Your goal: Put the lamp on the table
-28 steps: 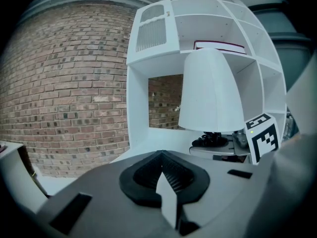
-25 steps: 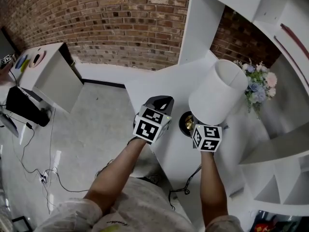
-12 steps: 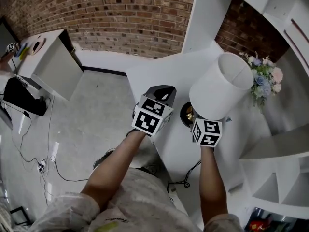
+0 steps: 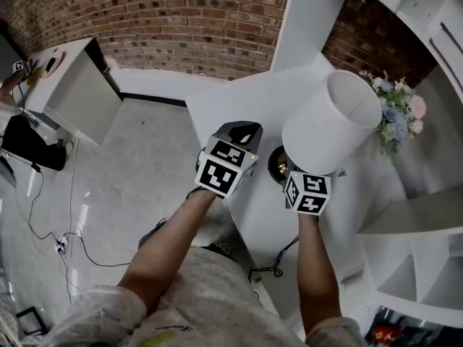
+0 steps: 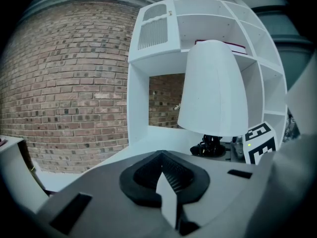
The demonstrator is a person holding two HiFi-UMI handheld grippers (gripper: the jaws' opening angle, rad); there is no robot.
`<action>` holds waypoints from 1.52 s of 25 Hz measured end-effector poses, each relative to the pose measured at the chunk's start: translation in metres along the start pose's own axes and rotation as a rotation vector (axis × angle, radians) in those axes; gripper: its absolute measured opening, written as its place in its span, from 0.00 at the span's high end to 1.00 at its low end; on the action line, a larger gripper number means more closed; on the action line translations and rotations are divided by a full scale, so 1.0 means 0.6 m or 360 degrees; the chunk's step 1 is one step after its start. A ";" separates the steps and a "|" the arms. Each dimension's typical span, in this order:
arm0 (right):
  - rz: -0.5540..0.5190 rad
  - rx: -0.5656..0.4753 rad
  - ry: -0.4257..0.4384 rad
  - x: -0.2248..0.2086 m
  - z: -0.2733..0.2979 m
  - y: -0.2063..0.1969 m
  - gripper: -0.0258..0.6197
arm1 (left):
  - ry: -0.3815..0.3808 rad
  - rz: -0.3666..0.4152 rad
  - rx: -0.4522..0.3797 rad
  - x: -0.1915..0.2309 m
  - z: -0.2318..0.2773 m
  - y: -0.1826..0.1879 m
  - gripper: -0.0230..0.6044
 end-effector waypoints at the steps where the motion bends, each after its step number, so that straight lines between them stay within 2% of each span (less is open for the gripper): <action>1: 0.0000 0.0002 -0.0003 0.000 0.000 0.000 0.73 | -0.0001 -0.0002 0.0000 0.001 0.001 0.000 0.97; 11: 0.0019 0.0020 -0.0075 0.000 -0.009 0.001 0.68 | -0.0027 0.0002 0.0018 0.004 -0.004 -0.010 0.97; 14: 0.0033 0.0029 -0.0109 0.002 -0.018 -0.001 0.64 | -0.0055 0.0003 0.0021 0.002 -0.008 -0.016 0.97; 21: 0.0116 0.0046 -0.0211 0.007 -0.044 0.001 0.63 | -0.0128 -0.0021 -0.0006 0.005 -0.013 -0.022 0.97; 27: 0.0147 0.0063 -0.0343 0.012 -0.064 0.007 0.63 | -0.0218 0.0001 -0.0022 0.012 -0.018 -0.022 0.97; 38: 0.0148 0.0086 -0.0610 0.036 -0.108 0.028 0.63 | -0.0455 0.0084 -0.0015 0.011 -0.040 -0.025 0.97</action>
Point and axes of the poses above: the fingertips, and each gripper's own axes: z forward along the fingers, x to its left, y out of its top, the point moved 5 cm from there along -z, backward along the fingers, and after that the axes turned 6 degrees about -y, right-handed, at the moved point
